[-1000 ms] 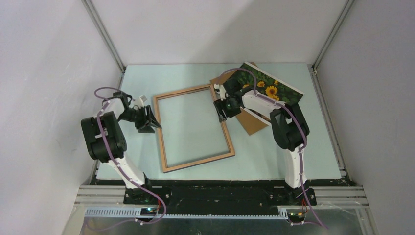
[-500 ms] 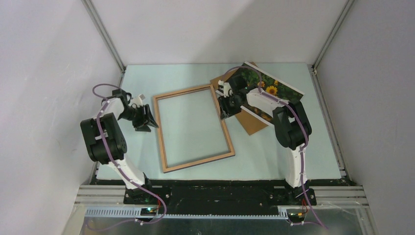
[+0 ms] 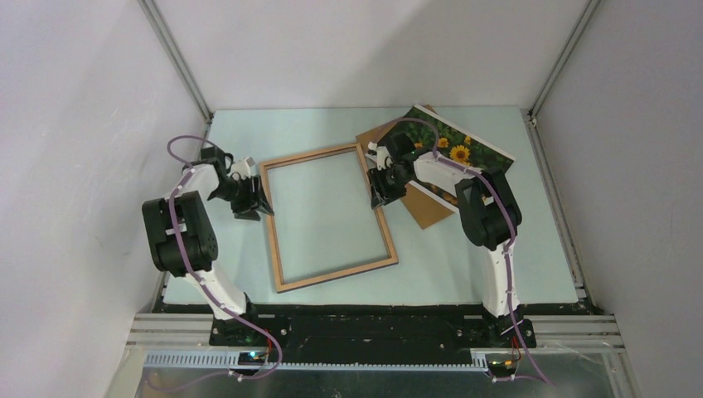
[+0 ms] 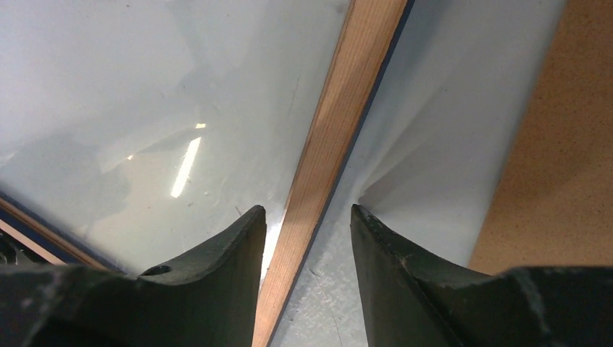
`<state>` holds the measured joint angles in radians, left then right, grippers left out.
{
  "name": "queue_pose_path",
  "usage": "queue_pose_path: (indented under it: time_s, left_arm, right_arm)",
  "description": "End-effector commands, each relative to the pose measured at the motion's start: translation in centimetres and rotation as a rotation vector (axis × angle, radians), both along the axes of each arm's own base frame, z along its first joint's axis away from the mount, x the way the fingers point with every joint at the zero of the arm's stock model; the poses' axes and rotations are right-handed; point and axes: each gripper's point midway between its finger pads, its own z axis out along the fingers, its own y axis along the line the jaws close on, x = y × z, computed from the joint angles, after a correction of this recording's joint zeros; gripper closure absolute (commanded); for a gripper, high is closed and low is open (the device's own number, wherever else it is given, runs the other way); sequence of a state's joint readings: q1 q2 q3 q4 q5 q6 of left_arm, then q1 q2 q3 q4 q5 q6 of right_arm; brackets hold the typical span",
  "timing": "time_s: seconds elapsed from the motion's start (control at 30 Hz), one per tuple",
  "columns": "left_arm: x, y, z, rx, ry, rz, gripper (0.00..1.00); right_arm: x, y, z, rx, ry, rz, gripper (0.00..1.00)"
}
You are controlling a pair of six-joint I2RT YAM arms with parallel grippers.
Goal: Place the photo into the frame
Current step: Place the photo frame item in the photo frame.
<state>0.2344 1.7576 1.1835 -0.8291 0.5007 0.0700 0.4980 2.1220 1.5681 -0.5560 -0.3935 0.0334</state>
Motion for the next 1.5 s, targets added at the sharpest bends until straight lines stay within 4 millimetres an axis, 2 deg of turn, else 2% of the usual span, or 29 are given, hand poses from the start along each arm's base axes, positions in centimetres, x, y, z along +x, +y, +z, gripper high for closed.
queue_pose_path:
  time_s: [0.0, 0.13, 0.23, 0.5, 0.67, 0.9, 1.17, 1.47]
  left_arm:
    - [0.4, -0.3, 0.0, 0.017, -0.026, -0.013, 0.44]
    - [0.4, -0.6, -0.8, 0.015, -0.006, -0.019, 0.44]
    - [0.3, -0.7, -1.4, 0.019, 0.011, -0.023, 0.44]
    - [0.3, -2.0, -2.4, -0.002, 0.034, -0.053, 0.44]
    - [0.2, -2.6, -2.9, -0.025, 0.045, -0.059, 0.44]
    - [0.5, -3.2, -2.7, -0.066, 0.037, -0.061, 0.44]
    - [0.5, -3.7, -2.3, -0.095, 0.017, -0.084, 0.44]
    - [1.1, -5.2, -1.1, -0.208, -0.023, -0.12, 0.42]
  right_arm:
    - [0.2, 0.3, -0.4, 0.008, 0.007, -0.007, 0.51]
    - [0.2, 0.5, -0.3, 0.017, 0.03, -0.014, 0.69]
    - [0.3, 0.6, 0.6, 0.04, 0.044, -0.027, 0.83]
    - [1.0, 0.9, 4.1, 0.107, 0.034, -0.07, 1.0]
    - [1.3, 1.2, 5.6, 0.157, 0.042, -0.107, 1.0]
    - [2.0, 1.2, 7.1, 0.244, 0.088, -0.171, 1.0]
    - [2.5, 0.9, 8.5, 0.264, 0.077, -0.2, 1.0]
    - [2.4, 0.8, 9.0, 0.273, 0.065, -0.204, 1.0]
